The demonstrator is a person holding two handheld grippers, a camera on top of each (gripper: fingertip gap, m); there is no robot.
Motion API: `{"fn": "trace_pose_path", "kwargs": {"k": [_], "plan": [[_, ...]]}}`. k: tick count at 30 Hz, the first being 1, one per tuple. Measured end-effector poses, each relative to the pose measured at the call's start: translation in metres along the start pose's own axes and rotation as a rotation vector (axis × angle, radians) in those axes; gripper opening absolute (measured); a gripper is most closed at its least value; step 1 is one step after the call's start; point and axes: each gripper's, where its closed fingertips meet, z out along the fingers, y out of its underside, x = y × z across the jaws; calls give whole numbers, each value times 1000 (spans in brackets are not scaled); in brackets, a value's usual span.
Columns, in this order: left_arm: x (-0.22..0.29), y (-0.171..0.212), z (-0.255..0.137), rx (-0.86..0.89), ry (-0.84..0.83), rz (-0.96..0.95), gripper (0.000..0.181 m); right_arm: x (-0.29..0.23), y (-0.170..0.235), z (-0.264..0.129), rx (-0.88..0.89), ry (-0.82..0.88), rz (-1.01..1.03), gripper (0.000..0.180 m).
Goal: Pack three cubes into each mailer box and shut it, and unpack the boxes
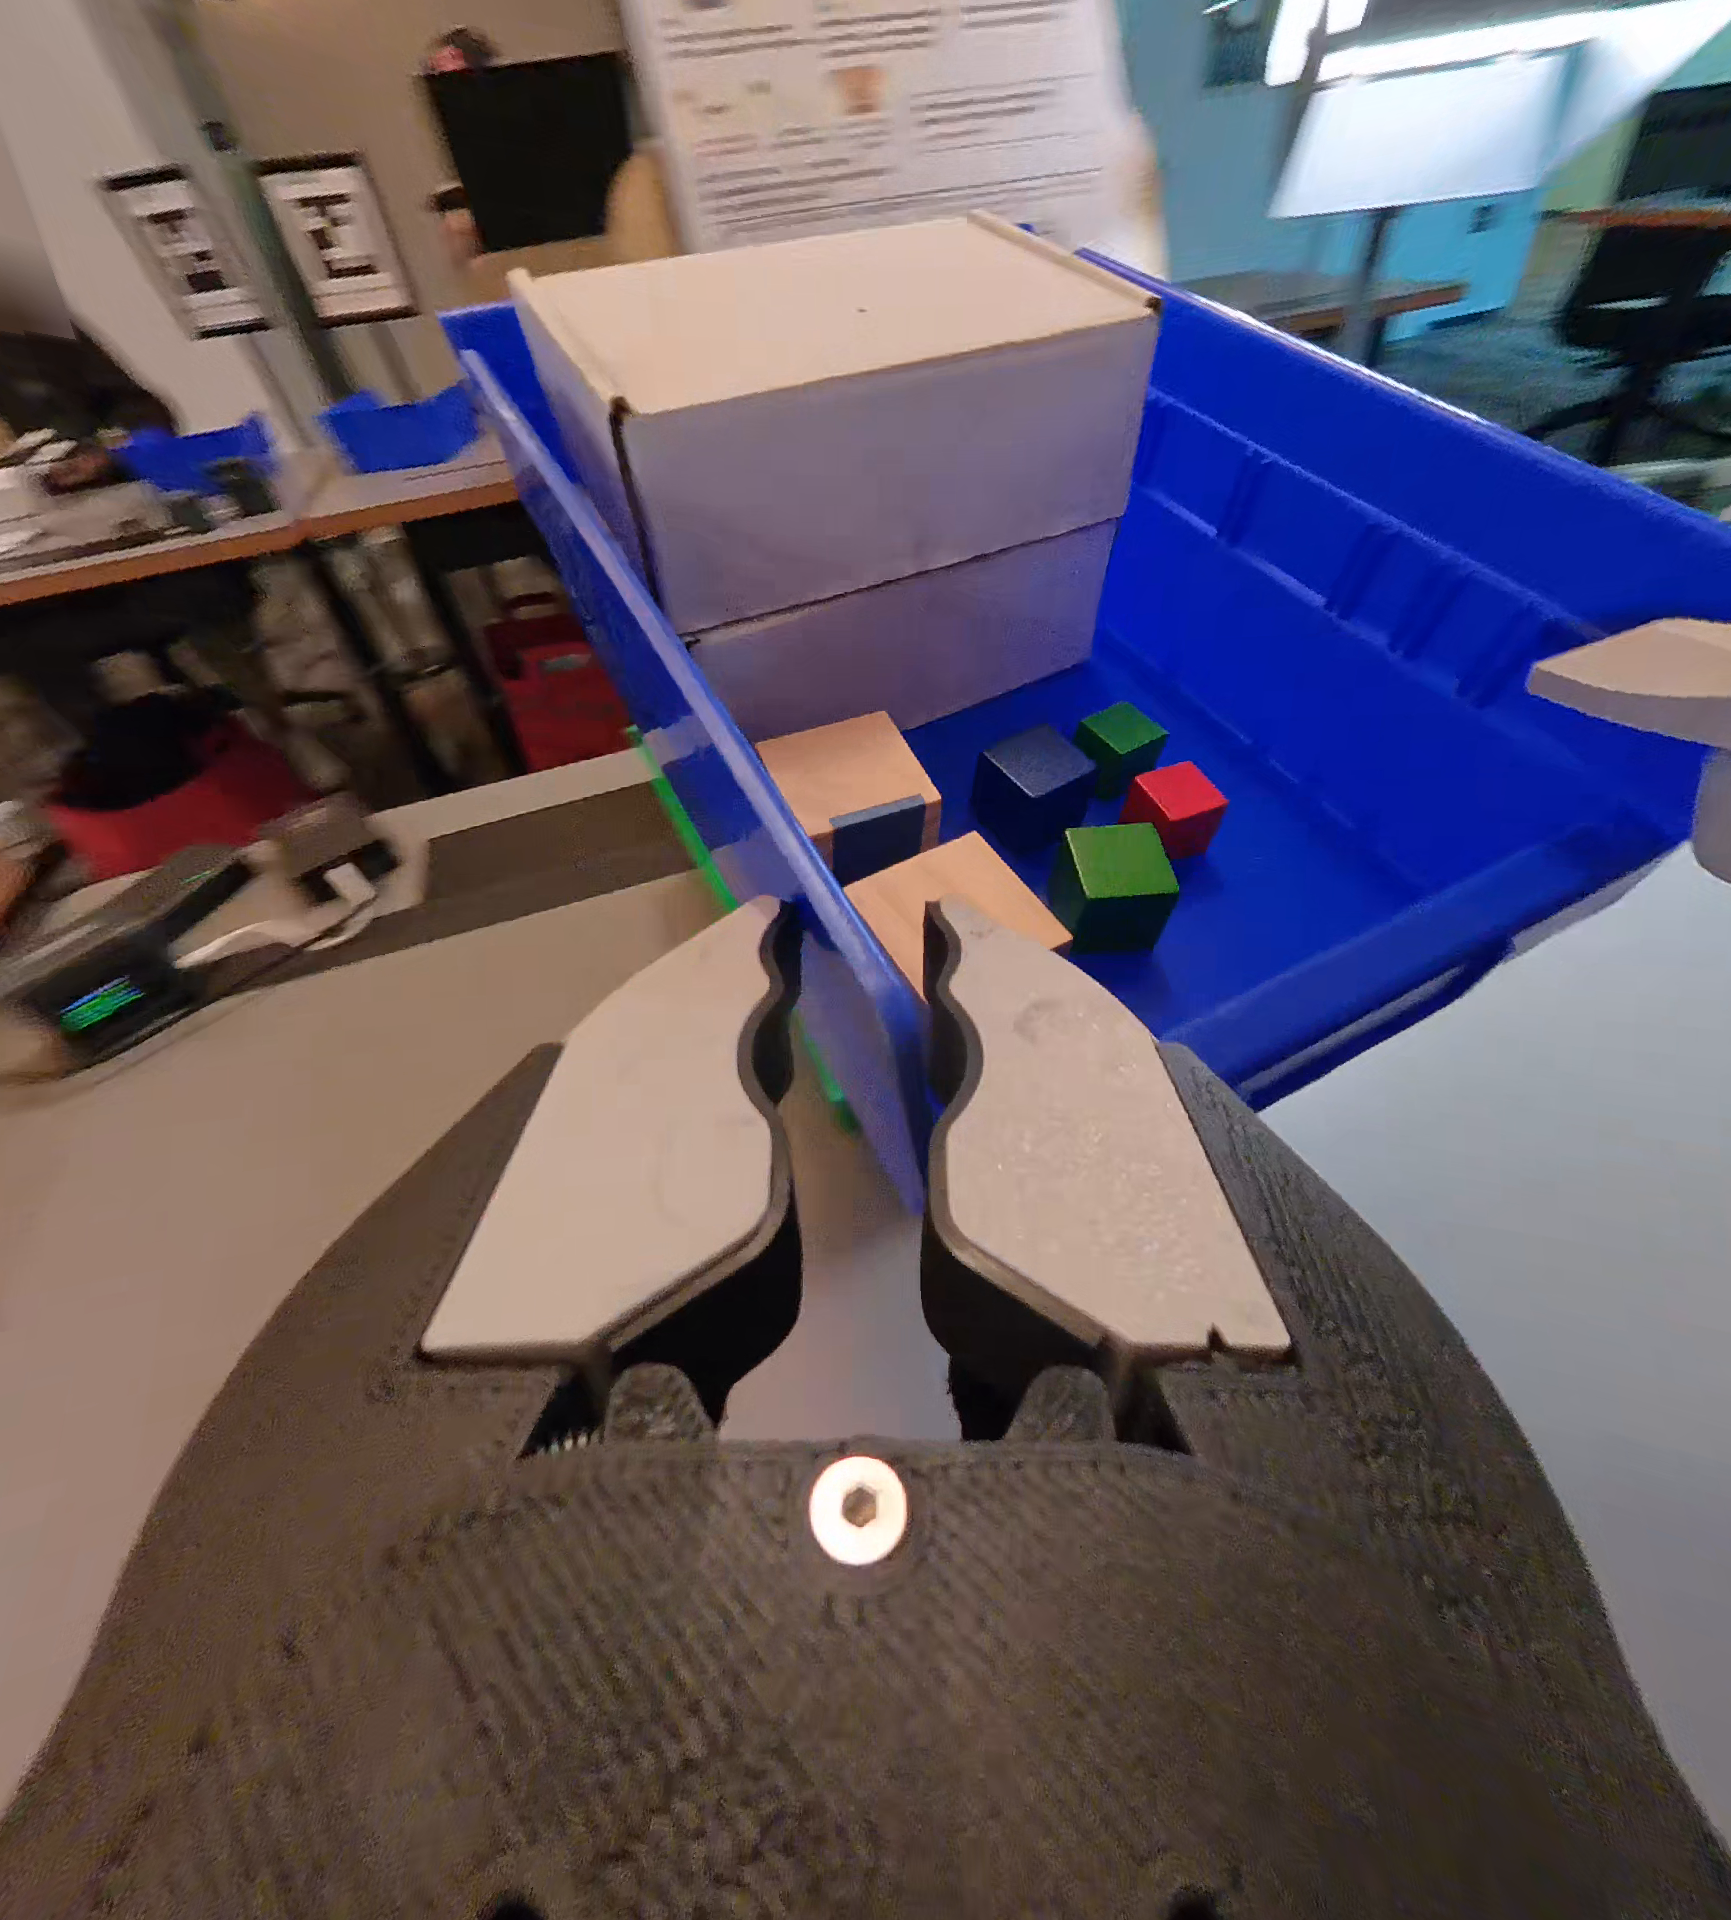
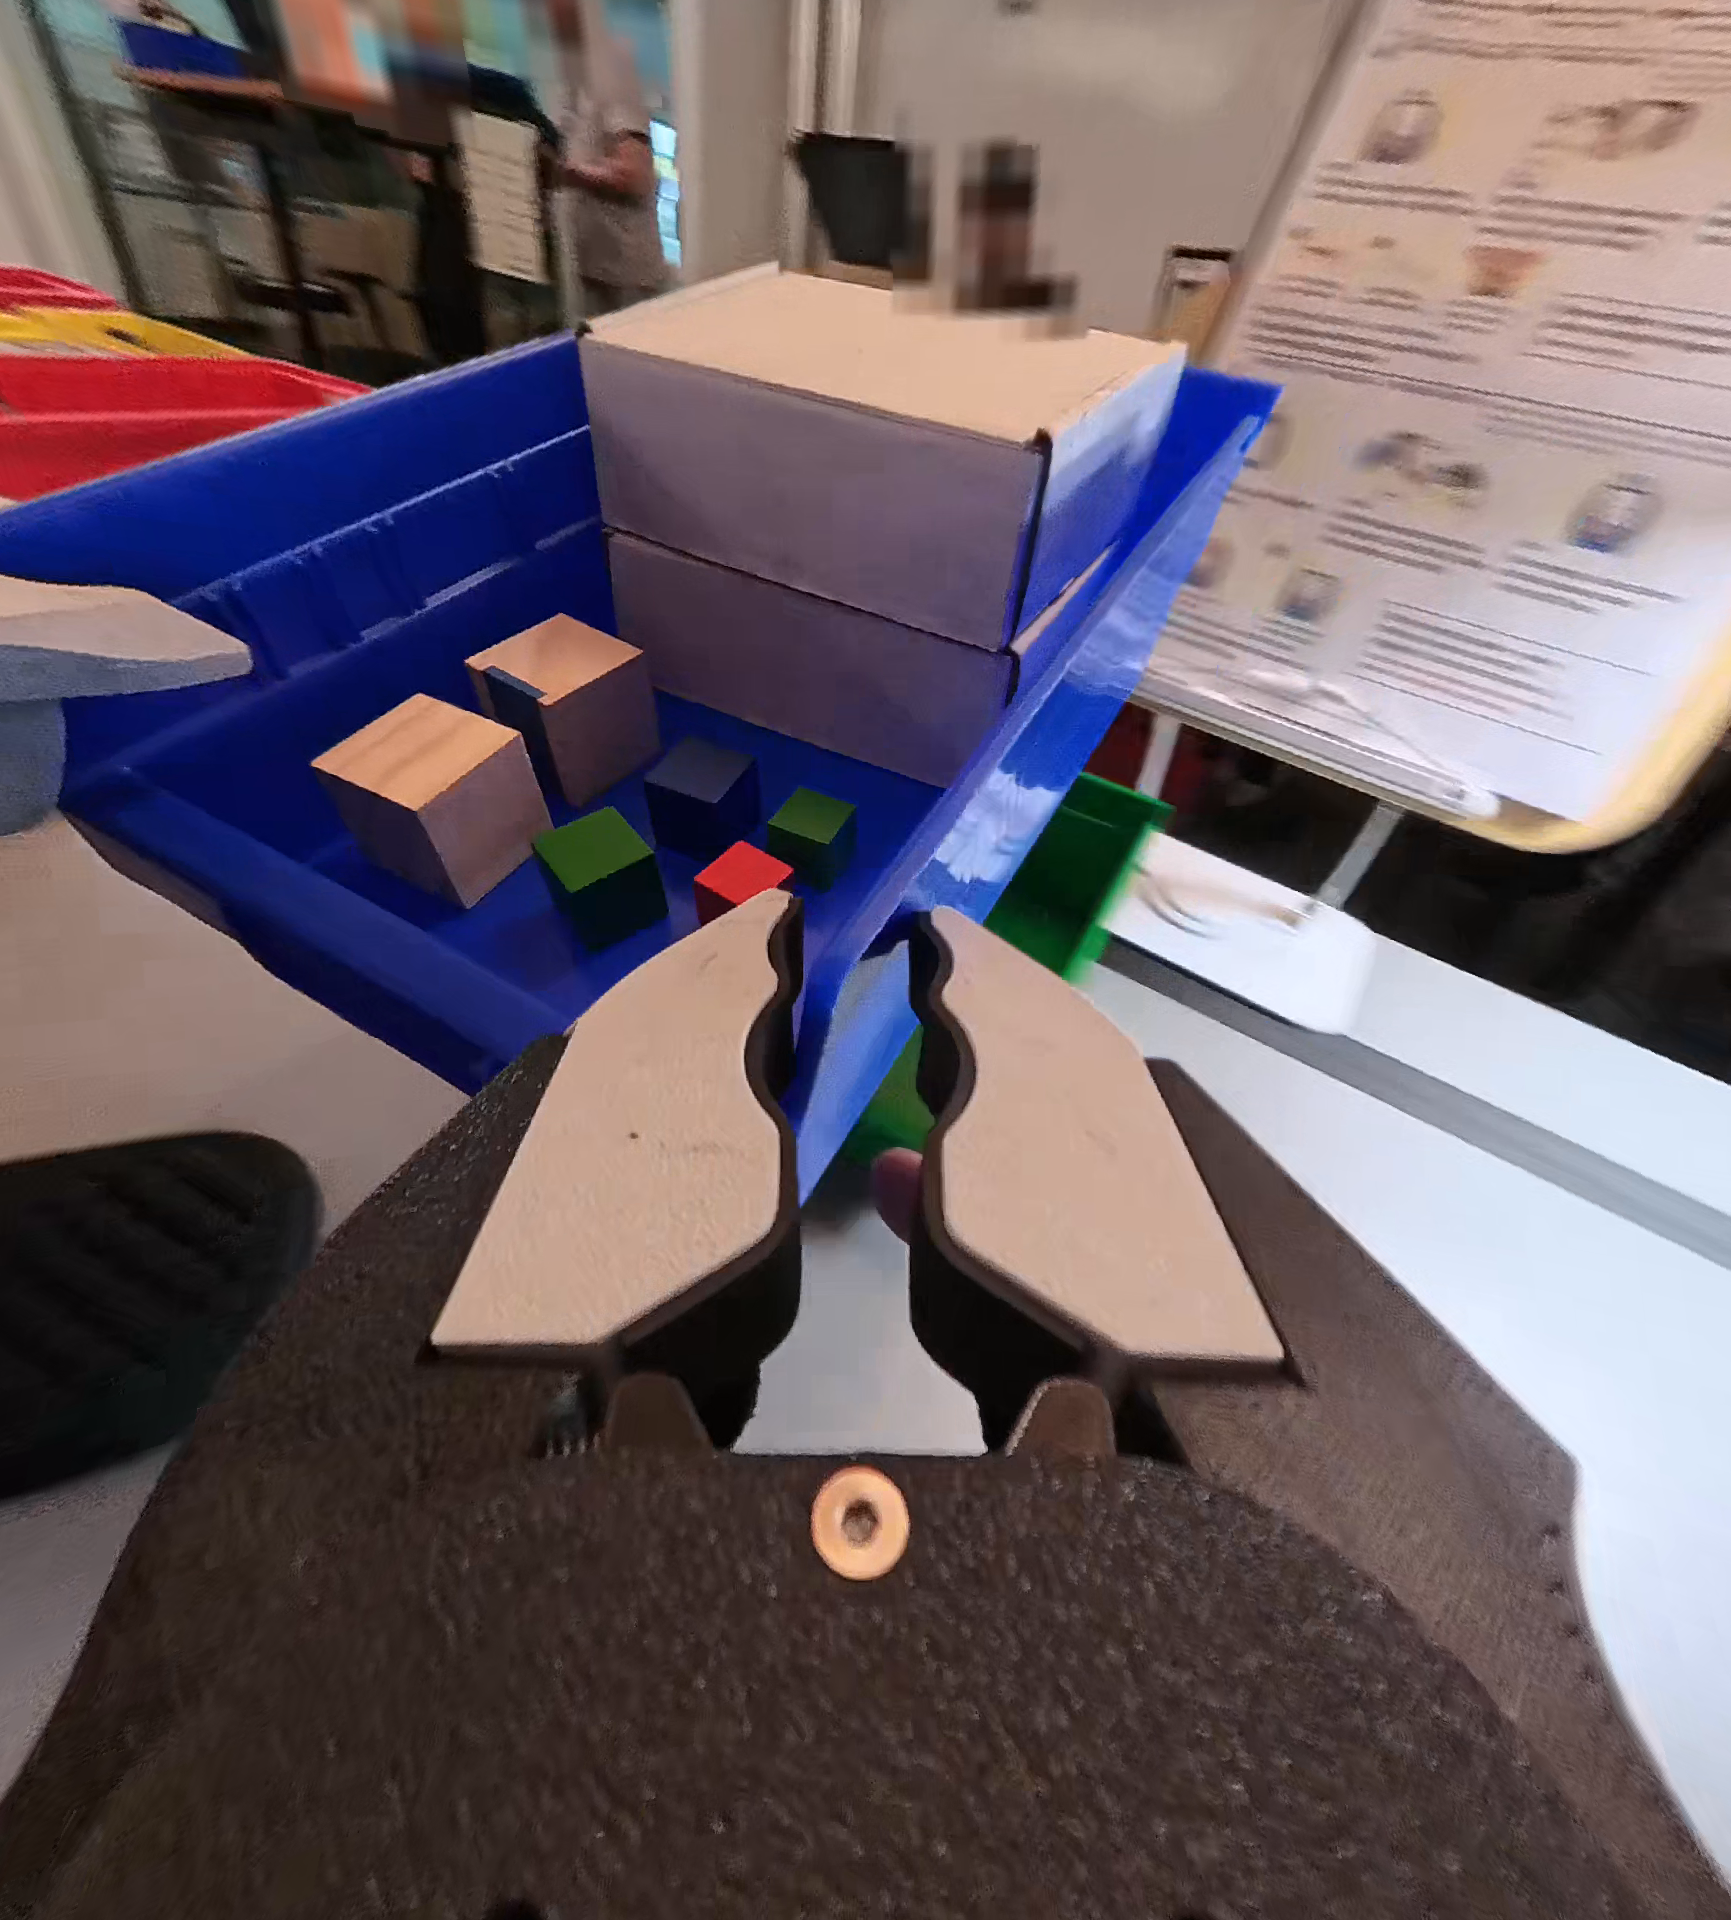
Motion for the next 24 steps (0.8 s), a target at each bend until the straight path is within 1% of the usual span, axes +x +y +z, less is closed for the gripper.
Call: {"fn": "trace_pose_path", "kwargs": {"k": [3,5,8,10,15,18,21,24], "plan": [[-63,16,-32,-46,-141,-12,19,-59,-4,48,14,-130,-7,21],[-96,29,-48,-77,-199,-31,18,-91,0,77,4,-201,14,21],[-133,54,-62,-129,-267,-55,17,-129,16,114,-25,-282,43,21],[-149,69,-62,-133,-283,-75,18,-145,31,133,-37,-318,69,21],[-174,116,-46,-169,-251,-150,17,-165,71,162,-97,-367,76,23],[-176,144,-33,-179,-219,-194,18,-165,92,171,-142,-366,58,24],[-174,165,-19,-192,-203,-218,18,-161,112,176,-182,-354,47,24],[-170,173,-7,-169,-185,-229,19,-151,120,178,-174,-324,2,25]]}}
